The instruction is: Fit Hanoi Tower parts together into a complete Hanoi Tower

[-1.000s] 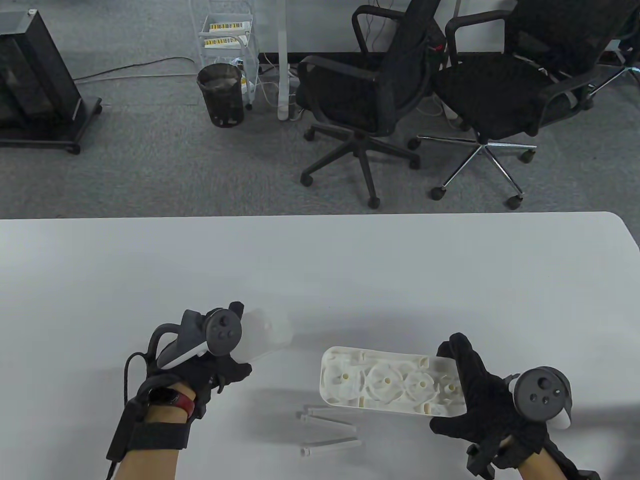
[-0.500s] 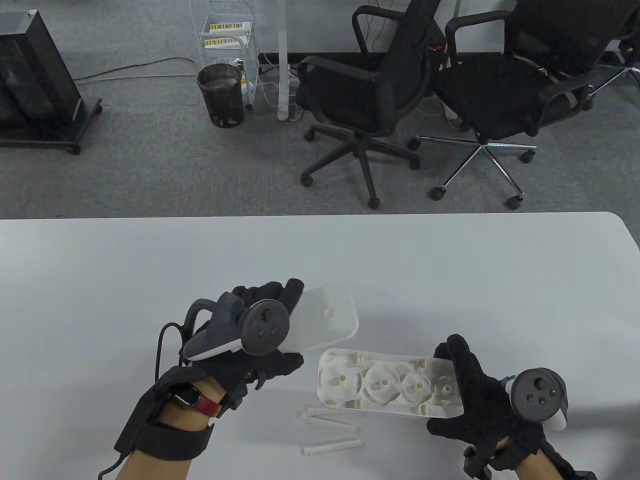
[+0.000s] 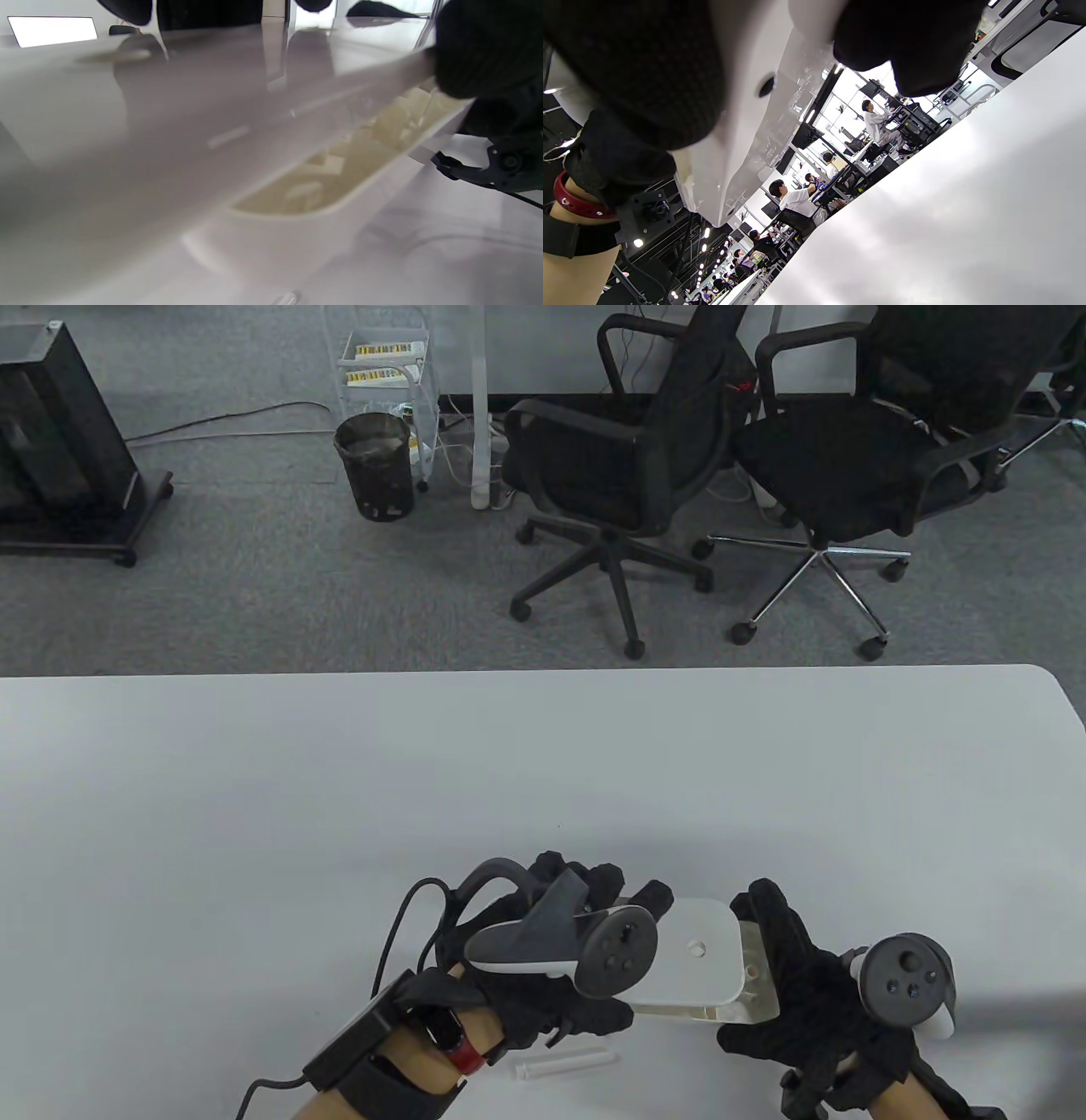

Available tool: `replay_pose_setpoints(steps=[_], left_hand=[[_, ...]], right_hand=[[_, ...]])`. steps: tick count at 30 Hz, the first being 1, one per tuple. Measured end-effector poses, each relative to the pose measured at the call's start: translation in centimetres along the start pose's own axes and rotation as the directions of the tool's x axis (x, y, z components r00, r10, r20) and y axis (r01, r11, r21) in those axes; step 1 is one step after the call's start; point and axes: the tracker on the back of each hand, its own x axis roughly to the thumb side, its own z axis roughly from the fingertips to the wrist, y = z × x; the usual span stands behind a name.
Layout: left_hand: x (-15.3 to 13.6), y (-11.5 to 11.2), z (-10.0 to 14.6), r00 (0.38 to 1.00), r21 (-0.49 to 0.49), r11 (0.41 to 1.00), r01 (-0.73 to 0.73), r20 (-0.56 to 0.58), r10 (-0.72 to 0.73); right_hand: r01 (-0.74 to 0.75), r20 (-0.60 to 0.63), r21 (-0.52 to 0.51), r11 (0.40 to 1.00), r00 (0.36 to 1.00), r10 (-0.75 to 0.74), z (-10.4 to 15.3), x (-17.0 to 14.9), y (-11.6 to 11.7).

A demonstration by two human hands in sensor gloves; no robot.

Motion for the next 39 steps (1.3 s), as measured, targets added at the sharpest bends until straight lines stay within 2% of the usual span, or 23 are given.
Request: replay_pose_setpoints(steps=[8, 23, 39], left_hand=[[1.3, -0.7, -1.0, 1.0, 0.004, 1.0, 0.004, 0.02, -0.004], [1.8, -0.1, -1.0, 1.0, 0.006, 1.0, -0.016, 0.02, 0.016], [1.8, -0.2, -1.1, 0.999, 0.013, 0.999, -0.035, 0.026, 0.035]], right_hand=[[0.095, 0.025, -0.013, 0.995, 0.995, -0.095, 0.0, 0.3, 0.2], [0.232, 0.037, -0.033, 0.972, 0.972, -0.231, 0.0, 0.0, 0.8], [0.292, 0.056, -0.022, 0.956, 0.955, -0.291, 0.1, 0.2, 0.6]])
